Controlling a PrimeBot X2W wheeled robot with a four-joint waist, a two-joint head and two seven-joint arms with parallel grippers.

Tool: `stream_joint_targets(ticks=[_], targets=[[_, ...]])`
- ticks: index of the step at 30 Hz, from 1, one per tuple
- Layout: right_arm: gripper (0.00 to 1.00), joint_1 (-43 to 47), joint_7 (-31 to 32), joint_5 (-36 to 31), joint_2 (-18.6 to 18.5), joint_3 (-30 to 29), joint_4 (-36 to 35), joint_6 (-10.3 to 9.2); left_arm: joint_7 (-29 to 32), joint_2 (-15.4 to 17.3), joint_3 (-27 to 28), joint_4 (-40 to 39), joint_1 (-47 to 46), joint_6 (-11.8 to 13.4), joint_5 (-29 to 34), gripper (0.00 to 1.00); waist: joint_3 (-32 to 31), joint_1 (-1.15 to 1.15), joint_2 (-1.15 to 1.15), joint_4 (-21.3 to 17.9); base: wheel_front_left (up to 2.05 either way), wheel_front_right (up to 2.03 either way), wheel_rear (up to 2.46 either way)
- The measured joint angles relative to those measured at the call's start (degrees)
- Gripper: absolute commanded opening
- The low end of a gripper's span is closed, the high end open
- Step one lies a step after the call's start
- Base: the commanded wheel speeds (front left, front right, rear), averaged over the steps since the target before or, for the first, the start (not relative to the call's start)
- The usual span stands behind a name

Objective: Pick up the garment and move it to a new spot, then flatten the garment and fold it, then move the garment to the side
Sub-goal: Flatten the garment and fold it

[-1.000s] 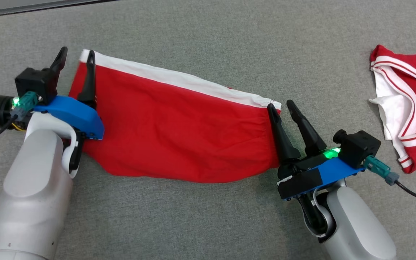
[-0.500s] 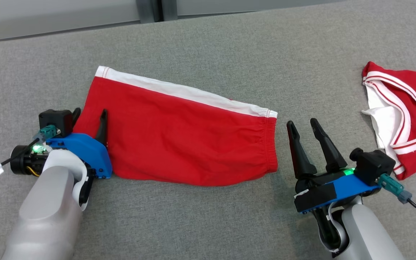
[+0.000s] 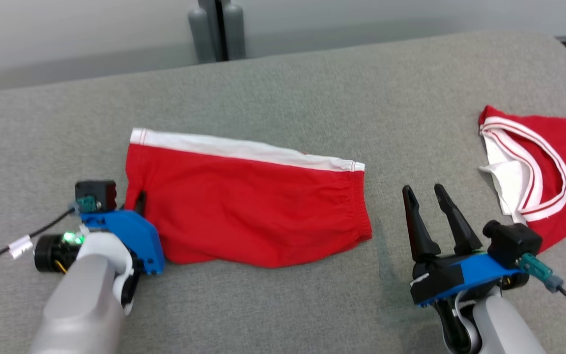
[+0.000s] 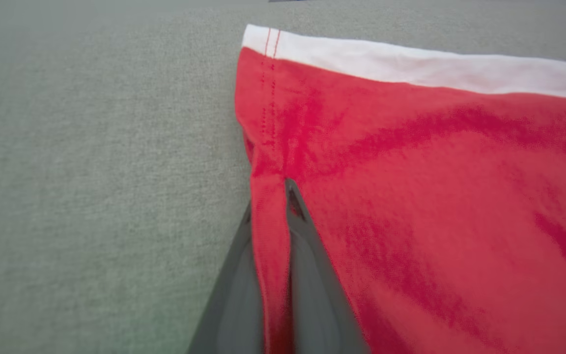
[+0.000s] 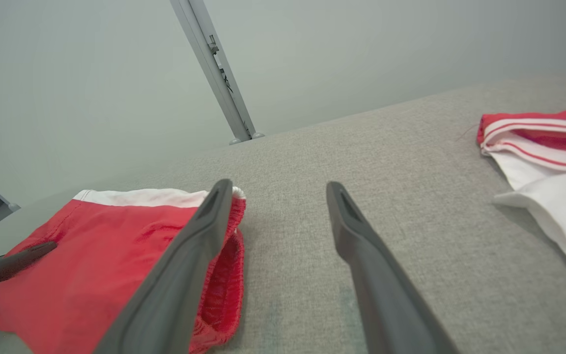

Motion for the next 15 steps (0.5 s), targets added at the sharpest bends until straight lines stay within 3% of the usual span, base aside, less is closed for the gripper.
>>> stream_joint_targets(ticks=[8, 15], targets=[[1.0, 4.12, 0.01, -1.49, 0.0, -1.51, 2.16, 0.0, -4.36, -2.16, 1.35, 0.1, 6.72, 0.77, -2.5, 0.0, -6.13, -0.01, -0.01, 3.07, 0.0, 0.0, 0.0], [1.0, 5.01, 0.0, -1.71, 0.0, -0.9, 3.15, 0.0, -5.34, -2.99, 1.16, -2.52, 10.77, 1.72, -3.14, 0.0, -7.32, -0.01, -0.01, 5.47, 0.0, 0.0, 0.0]])
